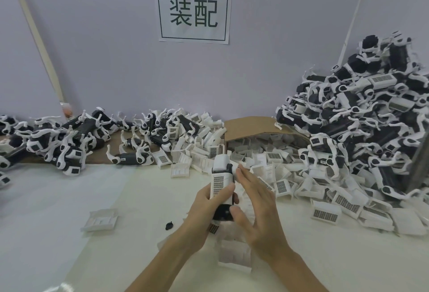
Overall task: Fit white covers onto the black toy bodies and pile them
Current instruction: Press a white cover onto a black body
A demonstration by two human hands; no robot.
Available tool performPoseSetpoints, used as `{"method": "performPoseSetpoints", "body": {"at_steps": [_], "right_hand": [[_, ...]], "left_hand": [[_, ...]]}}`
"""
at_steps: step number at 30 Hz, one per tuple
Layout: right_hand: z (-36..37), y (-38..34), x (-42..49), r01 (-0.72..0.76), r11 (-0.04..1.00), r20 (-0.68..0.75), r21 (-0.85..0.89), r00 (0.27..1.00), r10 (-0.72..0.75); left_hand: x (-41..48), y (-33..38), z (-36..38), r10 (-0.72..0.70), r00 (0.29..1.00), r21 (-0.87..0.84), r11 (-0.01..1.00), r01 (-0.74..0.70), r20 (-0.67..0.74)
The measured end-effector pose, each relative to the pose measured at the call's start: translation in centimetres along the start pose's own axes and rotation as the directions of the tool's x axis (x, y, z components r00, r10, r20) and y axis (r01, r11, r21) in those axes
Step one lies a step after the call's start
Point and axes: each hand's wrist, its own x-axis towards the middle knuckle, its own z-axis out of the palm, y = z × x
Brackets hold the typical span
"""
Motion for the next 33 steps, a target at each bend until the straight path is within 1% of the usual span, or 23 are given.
{"method": "performPoseSetpoints", "body": {"at_steps": [2, 3, 5, 6, 7, 8, 10, 11, 12, 15, 21, 25, 26, 28, 30, 33], "right_hand": [[0.0, 0.4, 0.0, -0.077, 0.996, -0.002, 0.044, 0.997, 0.077], [0.0, 0.6, 0.1, -0.118, 0.988, 0.006, 0.098, 0.993, 0.118], [0.1, 0.8, 0.1, -0.195, 0.94, 0.041, 0.28, 0.981, 0.191], [0.1, 0.9, 0.1, -0.226, 0.906, 0.055, 0.357, 0.974, 0.221], [0.1, 1.0, 0.0, -0.25, 0.884, 0.055, 0.395, 0.967, 0.249], [0.0, 1.0, 0.1, -0.263, 0.876, 0.039, 0.404, 0.962, 0.27], [0.0, 0.9, 0.1, -0.267, 0.865, -0.004, 0.425, 0.955, 0.297], [-0.1, 0.9, 0.1, -0.268, 0.858, -0.027, 0.438, 0.95, 0.311], [-0.1, 0.9, 0.1, -0.267, 0.861, -0.055, 0.432, 0.946, 0.32], [-0.2, 0.7, 0.3, -0.259, 0.893, -0.127, 0.367, 0.937, 0.324], [-0.4, 0.4, 0.3, -0.233, 0.888, -0.166, 0.396, 0.933, 0.319], [-0.8, 0.2, 0.5, -0.227, 0.858, -0.164, 0.461, 0.928, 0.333], [-0.9, 0.2, 0.6, -0.22, 0.852, -0.167, 0.476, 0.928, 0.333], [-1.1, 0.2, 0.7, -0.218, 0.847, -0.172, 0.485, 0.926, 0.336], [-1.3, 0.3, 0.8, -0.238, 0.865, -0.184, 0.441, 0.92, 0.347], [-1.6, 0.8, 0.9, -0.272, 0.879, -0.172, 0.391, 0.917, 0.36]], "left_hand": [[0.2, -0.5, 0.2, 0.012, 1.0, 0.018, 1.0, -0.013, 0.014], [0.3, -0.7, 0.2, 0.019, 0.999, 0.019, 1.0, -0.02, 0.043], [0.3, -1.0, 0.5, 0.063, 0.993, 0.049, 0.996, -0.068, 0.096], [0.3, -1.2, 0.6, 0.11, 0.988, 0.107, 0.987, -0.122, 0.11], [0.3, -1.4, 0.7, 0.174, 0.979, 0.22, 0.956, -0.194, 0.109], [0.3, -1.7, 0.7, 0.25, 0.962, 0.369, 0.888, -0.275, 0.114], [0.3, -2.4, 0.6, 0.366, 0.913, 0.651, 0.652, -0.389, 0.18], [0.3, -2.6, 0.6, 0.388, 0.896, 0.723, 0.553, -0.414, 0.216], [0.3, -2.6, 0.7, 0.396, 0.888, 0.75, 0.507, -0.424, 0.234], [0.3, -2.6, 0.9, 0.405, 0.887, 0.743, 0.518, -0.423, 0.222], [0.6, -3.1, 0.8, 0.389, 0.903, 0.777, 0.505, -0.377, 0.186], [0.5, -3.0, 0.3, 0.475, 0.871, 0.765, 0.513, -0.391, 0.126], [0.5, -3.0, 0.2, 0.499, 0.858, 0.768, 0.502, -0.398, 0.119], [0.3, -3.0, 0.2, 0.557, 0.821, 0.801, 0.432, -0.415, 0.125], [0.2, -2.9, 0.4, 0.616, 0.769, 0.832, 0.329, -0.447, 0.169], [0.2, -2.7, 0.4, 0.653, 0.726, 0.864, 0.218, -0.453, 0.216]]}}
